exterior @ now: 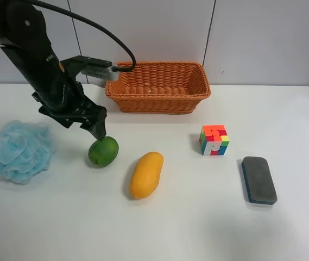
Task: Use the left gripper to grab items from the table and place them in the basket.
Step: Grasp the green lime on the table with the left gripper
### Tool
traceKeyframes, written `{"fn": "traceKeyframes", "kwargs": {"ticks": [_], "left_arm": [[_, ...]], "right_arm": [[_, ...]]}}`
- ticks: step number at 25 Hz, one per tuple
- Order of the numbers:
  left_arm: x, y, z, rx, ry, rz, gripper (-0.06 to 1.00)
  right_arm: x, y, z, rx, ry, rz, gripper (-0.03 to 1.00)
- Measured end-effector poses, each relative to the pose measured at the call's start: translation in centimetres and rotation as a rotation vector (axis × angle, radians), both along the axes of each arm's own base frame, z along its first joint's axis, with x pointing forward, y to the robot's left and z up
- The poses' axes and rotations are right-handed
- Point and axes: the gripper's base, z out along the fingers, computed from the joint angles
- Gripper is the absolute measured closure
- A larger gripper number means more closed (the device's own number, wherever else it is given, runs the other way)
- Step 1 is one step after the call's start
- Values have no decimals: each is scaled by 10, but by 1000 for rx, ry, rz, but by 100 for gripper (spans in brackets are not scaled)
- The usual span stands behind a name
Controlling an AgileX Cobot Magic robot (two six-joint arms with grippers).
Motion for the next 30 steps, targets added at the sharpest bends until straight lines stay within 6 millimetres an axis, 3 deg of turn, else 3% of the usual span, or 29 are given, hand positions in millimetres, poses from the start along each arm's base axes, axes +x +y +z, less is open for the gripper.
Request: {"fn": "traceKeyframes", "kwargs": {"ticks": [11, 23, 25, 27, 30], "left_arm": [[11, -24, -43, -27, 16, -20, 11], [18, -30, -89, -15, 87, -16, 12], [19, -30, -91, -16, 81, -15, 17], [19, -31, -91, -17, 75, -17, 30], [19, -31, -91, -19, 71, -17, 31]], "right_arm": [[0, 0, 0, 0, 0, 0, -3], [0, 0, 0, 0, 0, 0, -3], [0, 0, 0, 0, 0, 0, -3], [0, 0, 0, 0, 0, 0, -3], [0, 0, 0, 0, 0, 0, -3]]}}
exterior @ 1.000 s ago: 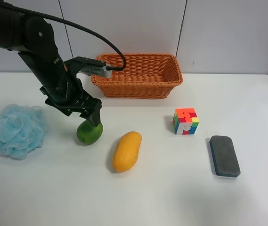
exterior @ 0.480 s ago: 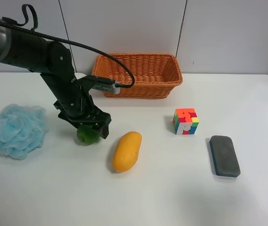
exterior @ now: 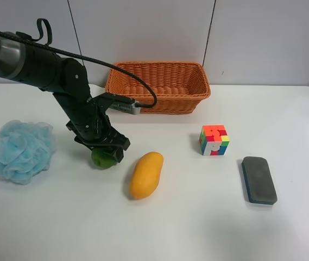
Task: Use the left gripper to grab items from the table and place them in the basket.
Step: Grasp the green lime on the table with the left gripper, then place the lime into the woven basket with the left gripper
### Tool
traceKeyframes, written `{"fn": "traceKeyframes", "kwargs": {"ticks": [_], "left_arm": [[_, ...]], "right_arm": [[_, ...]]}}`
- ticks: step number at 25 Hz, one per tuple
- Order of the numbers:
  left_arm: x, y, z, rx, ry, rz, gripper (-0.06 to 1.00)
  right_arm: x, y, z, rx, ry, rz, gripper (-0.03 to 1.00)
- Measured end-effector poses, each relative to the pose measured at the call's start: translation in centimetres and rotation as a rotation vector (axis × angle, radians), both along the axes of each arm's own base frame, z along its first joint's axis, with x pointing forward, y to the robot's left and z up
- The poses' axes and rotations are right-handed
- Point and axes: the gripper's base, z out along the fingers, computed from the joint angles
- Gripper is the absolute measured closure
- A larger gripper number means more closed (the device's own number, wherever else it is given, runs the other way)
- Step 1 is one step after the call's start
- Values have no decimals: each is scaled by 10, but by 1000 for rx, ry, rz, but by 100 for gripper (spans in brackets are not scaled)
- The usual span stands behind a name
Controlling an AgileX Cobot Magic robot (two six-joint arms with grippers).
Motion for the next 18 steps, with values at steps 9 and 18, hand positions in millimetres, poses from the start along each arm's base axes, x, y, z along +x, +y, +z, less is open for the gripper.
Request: {"fn": "traceKeyframes", "kwargs": {"ticks": [9, 18], "left_arm": [[0, 0, 0, 0, -1, -2, 31], [19, -5, 104, -79, -308, -61, 31]], "right_arm": [[0, 0, 0, 0, 0, 0, -3], [0, 0, 0, 0, 0, 0, -3]]}}
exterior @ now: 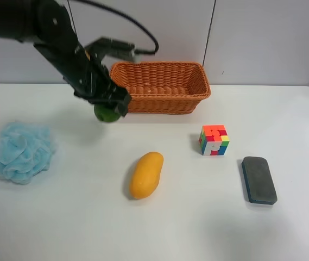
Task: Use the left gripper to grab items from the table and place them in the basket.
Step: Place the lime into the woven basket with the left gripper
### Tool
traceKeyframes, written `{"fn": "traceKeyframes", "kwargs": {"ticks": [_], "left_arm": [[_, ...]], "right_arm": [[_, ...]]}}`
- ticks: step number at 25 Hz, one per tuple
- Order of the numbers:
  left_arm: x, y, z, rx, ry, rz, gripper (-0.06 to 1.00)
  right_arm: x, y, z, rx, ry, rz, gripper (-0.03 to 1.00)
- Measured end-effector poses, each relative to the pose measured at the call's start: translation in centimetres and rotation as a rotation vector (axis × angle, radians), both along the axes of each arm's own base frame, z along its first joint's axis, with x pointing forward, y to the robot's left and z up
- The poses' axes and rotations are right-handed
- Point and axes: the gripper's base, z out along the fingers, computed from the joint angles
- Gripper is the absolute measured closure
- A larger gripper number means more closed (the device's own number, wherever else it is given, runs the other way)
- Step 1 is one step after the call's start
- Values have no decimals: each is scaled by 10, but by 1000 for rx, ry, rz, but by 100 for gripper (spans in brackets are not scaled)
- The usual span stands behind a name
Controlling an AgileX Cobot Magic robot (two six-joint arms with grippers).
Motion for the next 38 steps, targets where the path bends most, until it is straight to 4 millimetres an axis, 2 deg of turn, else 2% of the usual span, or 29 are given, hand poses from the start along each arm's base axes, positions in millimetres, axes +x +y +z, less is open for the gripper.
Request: {"fn": "traceKeyframes", "kwargs": {"ticks": [3, 4, 6, 8, 11, 16, 17, 20, 22, 25, 36, 37, 38], "left_arm": [[19, -7, 52, -35, -194, -37, 31], [31, -13, 78, -66, -308, -53, 31], [45, -20, 97, -93, -399, -65, 31], [59, -28, 105, -103, -457, -77, 31], [83, -41, 89, -103, -460, -87, 31], [114, -61, 27, -136, -351, -65, 31], [119, -64, 10, -135, -327, -60, 31], [129, -69, -26, -124, -302, -53, 31], [132, -71, -41, -119, -294, -50, 31], [134, -71, -50, -116, -290, -48, 31], [135, -72, -49, -119, -305, -50, 30], [135, -72, -49, -118, -305, -50, 26], [135, -72, -49, -119, -308, -50, 16]], "right_arm": [[0, 0, 0, 0, 0, 0, -3], [0, 0, 0, 0, 0, 0, -3], [0, 0, 0, 0, 0, 0, -3], [0, 0, 0, 0, 0, 0, -3], [0, 0, 0, 0, 0, 0, -3], [0, 0, 0, 0, 0, 0, -3], [0, 0, 0, 0, 0, 0, -3], [0, 0, 0, 0, 0, 0, -3], [0, 0, 0, 0, 0, 0, -3], [0, 0, 0, 0, 0, 0, -3], [0, 0, 0, 0, 0, 0, -3], [0, 0, 0, 0, 0, 0, -3], [0, 0, 0, 0, 0, 0, -3]]}}
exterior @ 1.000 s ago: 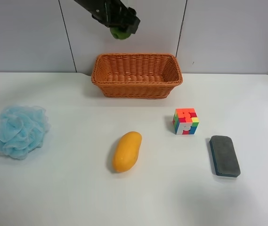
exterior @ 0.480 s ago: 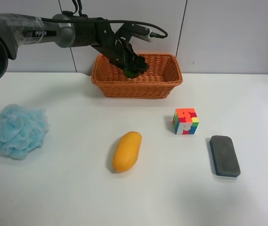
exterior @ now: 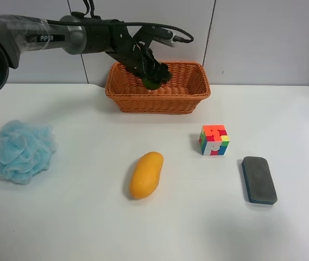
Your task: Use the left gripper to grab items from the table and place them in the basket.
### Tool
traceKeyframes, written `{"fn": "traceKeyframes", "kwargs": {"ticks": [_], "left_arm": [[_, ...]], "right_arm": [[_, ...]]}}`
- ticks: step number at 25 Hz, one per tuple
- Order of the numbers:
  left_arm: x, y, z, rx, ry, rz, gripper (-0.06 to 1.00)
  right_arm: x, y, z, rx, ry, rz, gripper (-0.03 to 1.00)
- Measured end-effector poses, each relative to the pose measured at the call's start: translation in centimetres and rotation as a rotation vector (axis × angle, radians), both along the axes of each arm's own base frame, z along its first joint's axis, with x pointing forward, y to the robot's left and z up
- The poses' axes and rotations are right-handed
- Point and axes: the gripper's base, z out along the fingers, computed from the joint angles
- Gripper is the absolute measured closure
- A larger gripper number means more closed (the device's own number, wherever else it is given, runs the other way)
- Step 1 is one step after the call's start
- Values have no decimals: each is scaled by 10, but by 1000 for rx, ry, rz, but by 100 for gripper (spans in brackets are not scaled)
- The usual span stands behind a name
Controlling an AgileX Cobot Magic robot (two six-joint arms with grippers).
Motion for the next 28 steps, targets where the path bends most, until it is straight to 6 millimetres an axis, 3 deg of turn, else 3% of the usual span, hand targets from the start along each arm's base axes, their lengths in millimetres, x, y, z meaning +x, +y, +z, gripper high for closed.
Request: {"fn": "traceKeyframes", "kwargs": {"ticks": [2, 4, 10, 14, 21, 28], "left_arm": [[1, 0, 1, -6, -8, 2, 2], [1, 0, 2, -7, -11, 3, -3], [-1, 0, 5, -3, 1, -1, -5], [-8, 3, 23, 14, 20, -16, -5], [-37, 18, 93, 54, 75, -37, -5], [-91, 67, 182, 268, 120, 79, -5]], "right_arm": [[0, 0, 0, 0, 0, 0, -3], [0, 0, 0, 0, 0, 0, -3], [0, 0, 0, 0, 0, 0, -3], [0, 0, 0, 0, 0, 0, -3], [0, 0, 0, 0, 0, 0, -3], [0, 0, 0, 0, 0, 0, -3]]}}
